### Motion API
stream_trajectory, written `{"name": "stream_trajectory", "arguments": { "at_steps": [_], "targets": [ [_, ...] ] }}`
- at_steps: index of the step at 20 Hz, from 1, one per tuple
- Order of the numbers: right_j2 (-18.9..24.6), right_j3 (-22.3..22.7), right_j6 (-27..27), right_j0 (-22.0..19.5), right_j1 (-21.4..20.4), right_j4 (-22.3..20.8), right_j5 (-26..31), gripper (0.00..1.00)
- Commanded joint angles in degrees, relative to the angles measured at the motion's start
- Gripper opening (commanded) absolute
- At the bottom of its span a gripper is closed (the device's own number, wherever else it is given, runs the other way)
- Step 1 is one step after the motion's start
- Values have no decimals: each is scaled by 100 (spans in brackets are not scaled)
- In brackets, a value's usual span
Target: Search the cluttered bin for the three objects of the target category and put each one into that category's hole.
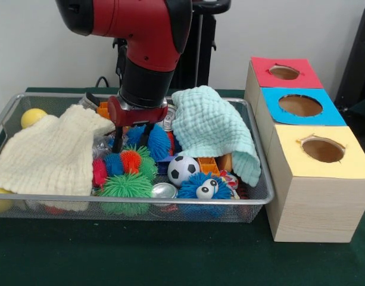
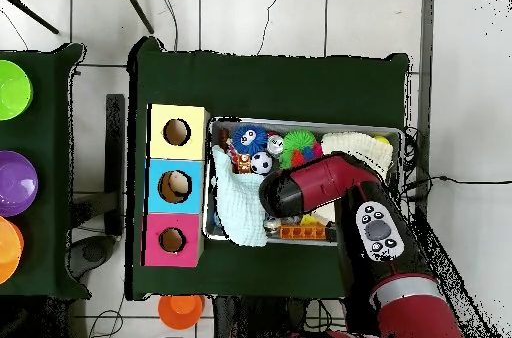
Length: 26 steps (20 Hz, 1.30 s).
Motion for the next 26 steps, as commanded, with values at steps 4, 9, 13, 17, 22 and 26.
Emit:
{"name": "stream_trajectory", "arguments": {
  "at_steps": [4, 9, 13, 17, 22, 26],
  "targets": [
    [-270, -168, -748, 228, 59, -583, 607, 100],
    [-382, -201, -682, 336, 17, -661, 631, 100],
    [-501, -230, -626, 424, -16, -699, 624, 100],
    [-624, -259, -594, 554, -126, -704, 664, 100],
    [-662, -226, -604, 530, -48, -643, 563, 100],
    [-623, -322, -603, 472, 174, -610, 477, 100]
  ]
}}
